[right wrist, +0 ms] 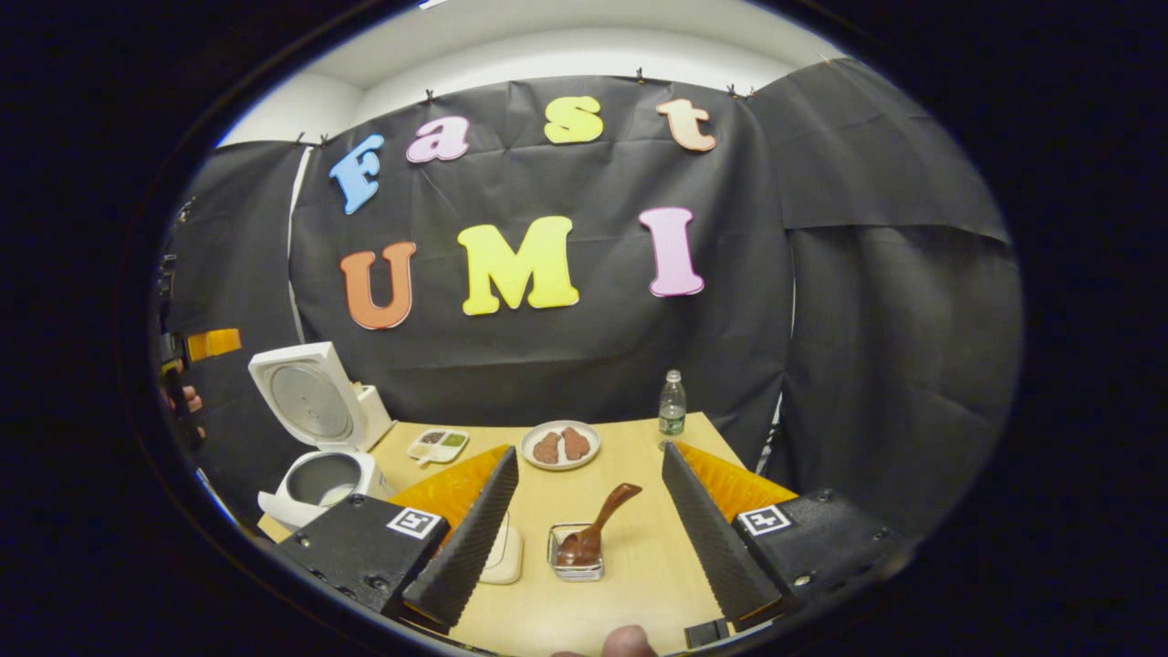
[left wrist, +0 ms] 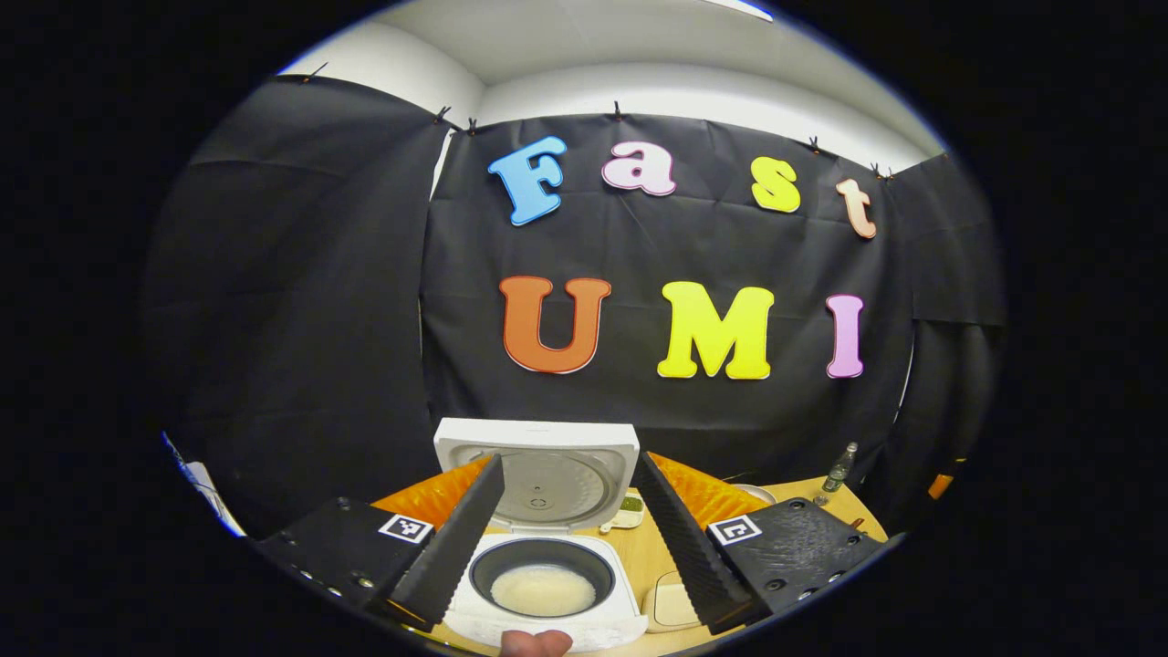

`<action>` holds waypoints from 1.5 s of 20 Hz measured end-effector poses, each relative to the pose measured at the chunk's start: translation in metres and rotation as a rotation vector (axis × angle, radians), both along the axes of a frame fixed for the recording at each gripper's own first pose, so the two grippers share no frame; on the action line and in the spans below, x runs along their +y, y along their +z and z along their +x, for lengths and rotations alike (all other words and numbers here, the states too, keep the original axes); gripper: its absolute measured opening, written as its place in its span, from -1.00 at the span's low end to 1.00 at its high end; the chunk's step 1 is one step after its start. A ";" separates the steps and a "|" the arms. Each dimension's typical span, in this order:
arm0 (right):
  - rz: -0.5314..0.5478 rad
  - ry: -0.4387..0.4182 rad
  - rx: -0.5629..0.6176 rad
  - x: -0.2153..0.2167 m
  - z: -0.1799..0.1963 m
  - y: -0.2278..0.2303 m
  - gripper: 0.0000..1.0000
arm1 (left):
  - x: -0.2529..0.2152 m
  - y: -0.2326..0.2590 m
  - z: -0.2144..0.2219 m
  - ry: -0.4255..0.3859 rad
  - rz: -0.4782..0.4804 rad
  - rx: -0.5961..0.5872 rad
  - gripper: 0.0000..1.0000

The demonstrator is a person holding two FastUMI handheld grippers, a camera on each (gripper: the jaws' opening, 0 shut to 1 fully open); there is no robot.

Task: Close the left gripper, press the button to open the rice cooker; take a wooden spoon from the chopstick holder with the right hand, scoop a spoonful of rice and pour it into the rice cooker, then put the wooden spoon back into the chopstick holder.

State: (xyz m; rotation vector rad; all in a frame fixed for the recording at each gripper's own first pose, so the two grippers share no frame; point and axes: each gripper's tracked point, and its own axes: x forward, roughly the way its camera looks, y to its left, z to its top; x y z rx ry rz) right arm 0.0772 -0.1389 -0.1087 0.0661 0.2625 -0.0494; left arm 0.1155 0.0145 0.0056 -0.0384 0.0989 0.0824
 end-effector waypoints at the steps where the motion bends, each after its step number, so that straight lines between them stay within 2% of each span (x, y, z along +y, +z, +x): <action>1: 0.004 0.002 0.006 -0.001 0.002 -0.005 1.00 | -0.001 0.002 -0.003 0.001 0.003 -0.006 0.89; 8: 0.010 0.046 0.080 -0.010 0.032 -0.065 1.00 | -0.017 0.020 -0.012 0.040 -0.031 -0.073 0.89; 12: 0.039 0.054 0.130 -0.018 0.061 -0.118 1.00 | -0.027 0.015 -0.006 0.056 -0.044 -0.045 0.88; 17: 0.141 0.069 0.206 -0.015 0.103 -0.183 0.99 | -0.028 0.001 0.002 0.100 -0.007 0.013 0.88; 18: 0.156 0.069 0.223 -0.014 0.110 -0.195 0.76 | -0.027 0.000 0.004 0.110 -0.001 0.020 0.89; 20: 0.167 0.064 0.246 -0.015 0.124 -0.212 0.63 | -0.031 -0.004 0.007 0.121 0.006 0.034 0.89; 21: 0.160 0.058 0.261 -0.018 0.130 -0.222 0.68 | -0.033 -0.007 0.007 0.122 0.009 0.044 0.89; 24: 0.170 0.066 0.298 -0.019 0.143 -0.239 0.29 | -0.033 -0.010 0.007 0.141 0.019 0.060 0.89; 25: 0.166 0.070 0.305 -0.019 0.146 -0.243 0.34 | -0.032 -0.010 0.008 0.149 0.021 0.066 0.89; 26: 0.165 0.076 0.308 -0.018 0.148 -0.244 0.22 | -0.031 -0.011 0.007 0.156 0.024 0.070 0.89; 28: 0.160 0.085 0.308 -0.017 0.152 -0.245 -0.24 | -0.029 -0.013 0.008 0.168 0.027 0.082 0.89; 29: 0.156 0.086 0.310 -0.017 0.151 -0.246 -0.36 | -0.027 -0.015 0.006 0.173 0.029 0.088 0.89; 30: 0.158 0.089 0.311 -0.017 0.150 -0.245 -0.38 | -0.026 -0.016 0.006 0.176 0.031 0.092 0.89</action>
